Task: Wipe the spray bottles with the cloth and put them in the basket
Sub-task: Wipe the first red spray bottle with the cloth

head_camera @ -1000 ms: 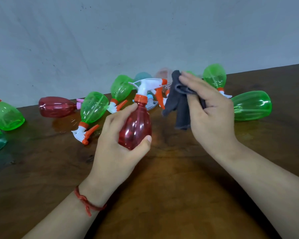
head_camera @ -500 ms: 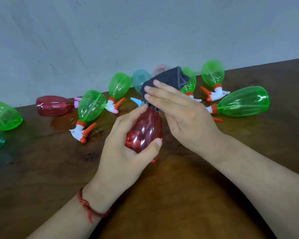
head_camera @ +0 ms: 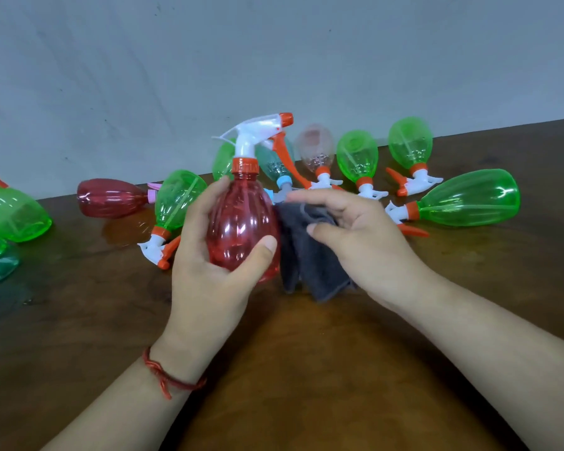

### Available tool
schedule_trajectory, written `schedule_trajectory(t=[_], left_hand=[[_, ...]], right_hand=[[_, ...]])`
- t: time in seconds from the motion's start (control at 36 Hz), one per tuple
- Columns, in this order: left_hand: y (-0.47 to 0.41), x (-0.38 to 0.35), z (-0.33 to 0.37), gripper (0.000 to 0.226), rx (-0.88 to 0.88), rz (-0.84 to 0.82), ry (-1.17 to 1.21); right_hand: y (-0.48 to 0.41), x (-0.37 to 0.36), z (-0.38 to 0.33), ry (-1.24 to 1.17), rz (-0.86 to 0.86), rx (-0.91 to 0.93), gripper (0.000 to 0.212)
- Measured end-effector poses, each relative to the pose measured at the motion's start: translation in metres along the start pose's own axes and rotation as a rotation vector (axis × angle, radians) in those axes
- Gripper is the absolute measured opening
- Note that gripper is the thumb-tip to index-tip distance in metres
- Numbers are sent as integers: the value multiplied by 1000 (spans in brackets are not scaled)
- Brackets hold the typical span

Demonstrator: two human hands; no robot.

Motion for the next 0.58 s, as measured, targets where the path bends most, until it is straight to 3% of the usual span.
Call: schedule_trajectory(t=[0.08, 0.17, 0.39, 0.58], left_hand=[[3, -1, 3, 83, -16, -4, 5], [3, 3, 4, 76, 29, 12, 3], [-8, 10, 14, 63, 72, -100, -142], [5, 85, 20, 63, 97, -27, -163]], right_hand=[[8, -21, 2, -89, -90, -39, 56], [11, -25, -2, -160, -113, -43, 56], [13, -35, -4, -62, -97, -41, 58], [9, -99, -30, 10, -211, 2, 56]])
Point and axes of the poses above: each hand's wrist, its own y-axis away from the middle knuckle, its own x-axis out of the back of the hand, z = x × y, the point moved 9 cm from there along -y, towards the middle knuckle, and after that the axes turned 1 degree about -x, right-handed, at the moved point
